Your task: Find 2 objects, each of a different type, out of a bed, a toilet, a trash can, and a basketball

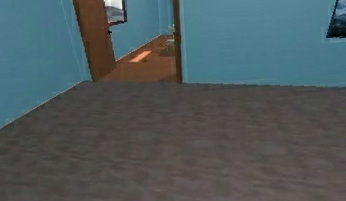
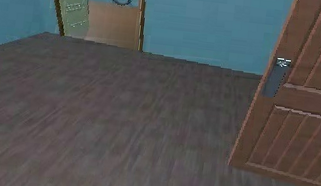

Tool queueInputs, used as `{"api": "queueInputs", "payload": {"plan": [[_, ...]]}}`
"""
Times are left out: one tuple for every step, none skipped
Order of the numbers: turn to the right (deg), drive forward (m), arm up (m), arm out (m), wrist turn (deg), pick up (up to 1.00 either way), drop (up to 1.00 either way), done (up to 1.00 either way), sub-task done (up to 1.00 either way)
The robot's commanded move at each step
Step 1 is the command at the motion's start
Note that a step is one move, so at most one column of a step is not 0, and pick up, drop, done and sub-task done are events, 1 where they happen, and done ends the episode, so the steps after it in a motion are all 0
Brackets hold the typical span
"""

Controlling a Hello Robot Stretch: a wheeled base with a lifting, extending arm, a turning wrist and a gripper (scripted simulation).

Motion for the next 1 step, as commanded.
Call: {"api": "queueInputs", "payload": {"plan": [[-6.0,0.0,0.0,0.0,0.0,0.0,0.0,0.0,0.0]]}}
